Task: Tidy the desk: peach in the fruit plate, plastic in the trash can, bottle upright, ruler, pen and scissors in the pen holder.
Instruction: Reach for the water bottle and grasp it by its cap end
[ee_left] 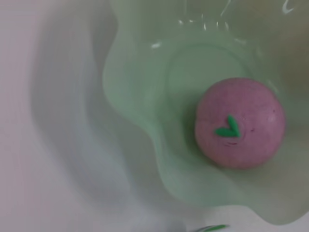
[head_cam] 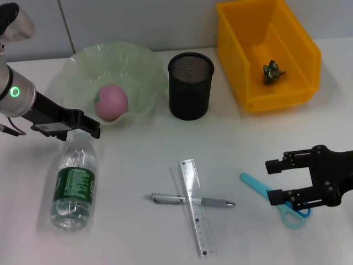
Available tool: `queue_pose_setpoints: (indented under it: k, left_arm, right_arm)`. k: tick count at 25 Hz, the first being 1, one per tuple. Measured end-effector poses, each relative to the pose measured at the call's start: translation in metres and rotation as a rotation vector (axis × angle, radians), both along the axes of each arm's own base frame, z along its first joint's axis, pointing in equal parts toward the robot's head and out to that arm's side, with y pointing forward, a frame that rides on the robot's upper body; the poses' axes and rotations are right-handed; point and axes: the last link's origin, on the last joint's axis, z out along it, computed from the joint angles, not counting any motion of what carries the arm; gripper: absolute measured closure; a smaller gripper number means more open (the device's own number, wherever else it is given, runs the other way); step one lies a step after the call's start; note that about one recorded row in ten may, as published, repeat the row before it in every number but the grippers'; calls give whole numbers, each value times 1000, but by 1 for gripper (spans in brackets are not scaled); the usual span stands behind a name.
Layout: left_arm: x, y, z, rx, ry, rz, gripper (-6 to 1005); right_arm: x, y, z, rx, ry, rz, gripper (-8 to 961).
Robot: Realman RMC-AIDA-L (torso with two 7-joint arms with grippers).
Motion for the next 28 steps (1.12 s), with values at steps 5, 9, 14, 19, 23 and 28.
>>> queue_pose_setpoints:
  k: [5, 9, 14, 19, 23, 28]
  left_arm:
    - [-3, -1, -6, -3, -3, -2, 140]
    - [-4, -1, -9, -5, 0, 0, 140]
    - [-5, 0, -11, -2, 0, -1, 151]
    - [-5, 0, -14, -4, -3, -6, 170]
    - [-4, -1, -16, -5, -4, -11, 185]
    - [-5, -1, -16, -5, -1, -12, 204]
  right_arm:
    - [-1, 0, 0, 0, 1, 2, 226]
    - [-1, 1, 0, -1, 1, 4, 226]
    - [-2, 1, -1, -1, 2, 6, 227]
    - [-2, 2, -1, -1, 2, 6, 227]
    - [-2, 2, -1, -1, 2, 6, 227]
    - [-2, 2, -1, -1, 2, 7, 227]
